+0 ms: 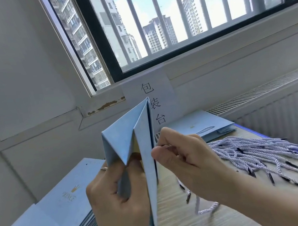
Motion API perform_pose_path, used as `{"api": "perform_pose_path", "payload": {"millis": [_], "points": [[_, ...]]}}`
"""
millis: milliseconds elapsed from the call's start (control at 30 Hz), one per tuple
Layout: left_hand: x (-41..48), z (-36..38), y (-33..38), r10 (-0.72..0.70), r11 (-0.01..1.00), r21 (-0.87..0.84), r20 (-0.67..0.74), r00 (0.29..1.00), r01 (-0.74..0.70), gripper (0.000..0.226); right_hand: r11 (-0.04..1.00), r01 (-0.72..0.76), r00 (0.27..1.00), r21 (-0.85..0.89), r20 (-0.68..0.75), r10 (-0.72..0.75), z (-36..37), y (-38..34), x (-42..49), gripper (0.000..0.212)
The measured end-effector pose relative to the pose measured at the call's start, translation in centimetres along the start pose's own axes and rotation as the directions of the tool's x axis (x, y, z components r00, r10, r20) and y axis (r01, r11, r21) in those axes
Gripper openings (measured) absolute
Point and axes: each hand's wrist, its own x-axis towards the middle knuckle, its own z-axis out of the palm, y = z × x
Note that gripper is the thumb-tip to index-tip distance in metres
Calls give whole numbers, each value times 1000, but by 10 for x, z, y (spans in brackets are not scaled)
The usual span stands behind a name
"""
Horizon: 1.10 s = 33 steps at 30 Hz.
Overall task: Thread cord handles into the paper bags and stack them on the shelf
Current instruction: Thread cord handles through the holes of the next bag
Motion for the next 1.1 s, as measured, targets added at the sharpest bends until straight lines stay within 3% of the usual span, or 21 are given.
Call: {"api": "perform_pose_path", "payload": {"millis": [200, 400, 600, 733, 833, 967, 1100], "points": [[-2, 7, 4, -24, 1000, -7, -26, 999, 24, 35, 996, -46, 997, -74, 61, 50, -3, -1, 1, 27], [-2, 8, 3, -46, 996, -80, -43, 998, 42, 12, 973, 40, 999, -229, 2, -40, -2, 2, 0, 17], [-1, 11, 5, -96, 983, -160, -42, 994, 89, 20, 978, 77, 995, -195, -50, -88, 3, 3, -2, 19], [-2, 9, 2, 17, 997, -72, -24, 1000, -19, 15, 970, 75, 987, -232, -118, -105, 4, 4, -2, 18], [0, 6, 3, 60, 996, -72, -16, 998, -61, 30, 964, 68, 985, -256, -139, -106, 4, 4, -1, 19], [-1, 5, 5, 58, 991, -120, -17, 998, -59, 36, 980, 54, 991, -190, -112, -77, 2, 5, 0, 22], [-2, 8, 8, 59, 987, -147, -14, 998, -61, 17, 983, 62, 998, -170, -3, -64, -5, 5, -1, 31]]}}
